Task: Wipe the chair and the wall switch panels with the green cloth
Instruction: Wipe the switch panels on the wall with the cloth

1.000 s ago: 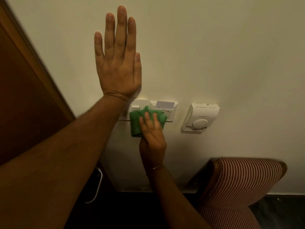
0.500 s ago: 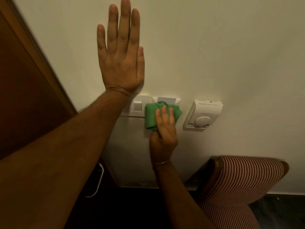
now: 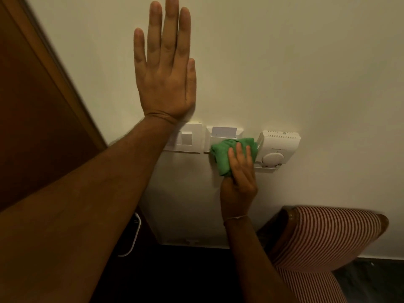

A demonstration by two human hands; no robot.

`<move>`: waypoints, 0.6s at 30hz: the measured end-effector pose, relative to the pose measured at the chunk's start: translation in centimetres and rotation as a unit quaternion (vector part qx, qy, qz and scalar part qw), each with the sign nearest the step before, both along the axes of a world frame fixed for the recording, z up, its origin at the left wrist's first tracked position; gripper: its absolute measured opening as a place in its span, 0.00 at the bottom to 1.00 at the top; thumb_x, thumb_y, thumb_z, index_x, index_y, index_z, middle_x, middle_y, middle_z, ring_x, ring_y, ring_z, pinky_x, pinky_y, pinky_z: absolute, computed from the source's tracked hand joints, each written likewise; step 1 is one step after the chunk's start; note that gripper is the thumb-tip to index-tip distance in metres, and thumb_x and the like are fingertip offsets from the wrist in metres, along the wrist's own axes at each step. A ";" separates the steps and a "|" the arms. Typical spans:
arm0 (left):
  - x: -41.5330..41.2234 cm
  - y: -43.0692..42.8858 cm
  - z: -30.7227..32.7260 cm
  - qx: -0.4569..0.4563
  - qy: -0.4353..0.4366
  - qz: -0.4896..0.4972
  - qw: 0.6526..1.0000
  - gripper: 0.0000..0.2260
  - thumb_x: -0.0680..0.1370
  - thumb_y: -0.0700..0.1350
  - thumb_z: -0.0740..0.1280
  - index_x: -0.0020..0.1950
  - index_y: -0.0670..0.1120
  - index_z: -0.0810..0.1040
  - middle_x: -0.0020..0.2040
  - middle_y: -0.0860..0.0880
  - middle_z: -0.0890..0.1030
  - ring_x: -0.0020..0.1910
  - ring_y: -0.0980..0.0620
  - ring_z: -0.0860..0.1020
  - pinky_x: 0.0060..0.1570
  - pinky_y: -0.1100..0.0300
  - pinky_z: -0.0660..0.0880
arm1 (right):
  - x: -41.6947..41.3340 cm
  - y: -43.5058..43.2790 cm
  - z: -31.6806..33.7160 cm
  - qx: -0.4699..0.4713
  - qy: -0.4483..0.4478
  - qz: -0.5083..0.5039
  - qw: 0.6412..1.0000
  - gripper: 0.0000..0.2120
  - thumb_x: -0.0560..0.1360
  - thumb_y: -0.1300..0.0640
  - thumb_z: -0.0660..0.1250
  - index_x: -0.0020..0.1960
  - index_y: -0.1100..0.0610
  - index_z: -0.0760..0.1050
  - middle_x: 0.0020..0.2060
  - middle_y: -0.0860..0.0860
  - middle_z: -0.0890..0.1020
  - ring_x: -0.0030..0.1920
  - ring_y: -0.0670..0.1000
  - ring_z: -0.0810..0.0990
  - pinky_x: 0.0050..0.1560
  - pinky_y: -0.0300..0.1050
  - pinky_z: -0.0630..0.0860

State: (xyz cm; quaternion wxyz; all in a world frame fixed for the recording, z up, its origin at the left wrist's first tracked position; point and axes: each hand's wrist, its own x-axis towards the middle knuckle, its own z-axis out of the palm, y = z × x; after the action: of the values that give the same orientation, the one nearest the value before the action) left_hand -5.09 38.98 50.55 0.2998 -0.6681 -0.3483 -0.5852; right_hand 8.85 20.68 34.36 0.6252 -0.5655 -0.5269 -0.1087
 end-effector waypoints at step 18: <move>-0.1 -2.0 0.7 -0.023 0.020 0.034 0.999 0.29 0.92 0.53 0.44 0.89 0.56 0.32 0.88 0.39 0.58 0.92 0.47 0.47 0.89 0.37 0.47 | -0.4 0.1 0.4 0.001 -0.024 0.012 1.000 0.26 0.75 0.77 0.60 0.69 0.63 0.81 0.72 0.56 0.79 0.79 0.61 0.73 0.77 0.69 0.71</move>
State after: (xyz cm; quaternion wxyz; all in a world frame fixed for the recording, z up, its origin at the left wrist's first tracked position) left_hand -5.22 36.99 51.29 0.3110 -0.6739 -0.3786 -0.5529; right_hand 8.45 20.81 34.79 0.6143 -0.5558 -0.5481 -0.1158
